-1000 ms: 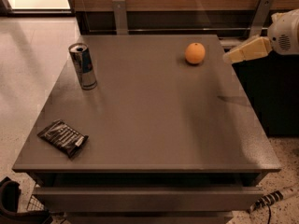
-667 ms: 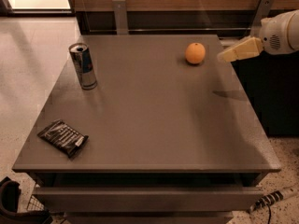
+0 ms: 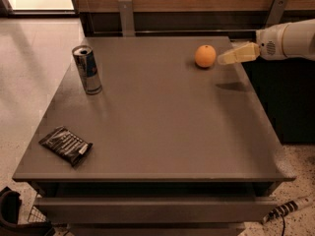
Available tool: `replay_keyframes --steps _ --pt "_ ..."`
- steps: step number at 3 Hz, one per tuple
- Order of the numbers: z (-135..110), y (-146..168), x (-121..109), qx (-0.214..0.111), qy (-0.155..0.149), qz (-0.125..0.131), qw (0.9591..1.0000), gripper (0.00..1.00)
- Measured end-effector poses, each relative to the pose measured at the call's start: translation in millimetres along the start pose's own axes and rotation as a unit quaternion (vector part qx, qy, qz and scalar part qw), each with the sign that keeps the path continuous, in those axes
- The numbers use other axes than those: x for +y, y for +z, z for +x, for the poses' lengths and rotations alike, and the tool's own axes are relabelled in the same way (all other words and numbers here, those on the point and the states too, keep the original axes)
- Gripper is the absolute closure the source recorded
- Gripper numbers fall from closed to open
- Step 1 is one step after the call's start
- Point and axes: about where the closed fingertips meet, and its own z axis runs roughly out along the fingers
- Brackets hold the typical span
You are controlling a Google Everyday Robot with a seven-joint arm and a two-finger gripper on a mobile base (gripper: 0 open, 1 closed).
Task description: Pick orange
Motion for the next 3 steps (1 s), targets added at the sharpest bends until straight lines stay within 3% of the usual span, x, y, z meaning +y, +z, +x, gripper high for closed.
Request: replay_keyframes --steps 3 --pt "11 81 2 -0.057 0.024 -0.069 0.9957 0.0"
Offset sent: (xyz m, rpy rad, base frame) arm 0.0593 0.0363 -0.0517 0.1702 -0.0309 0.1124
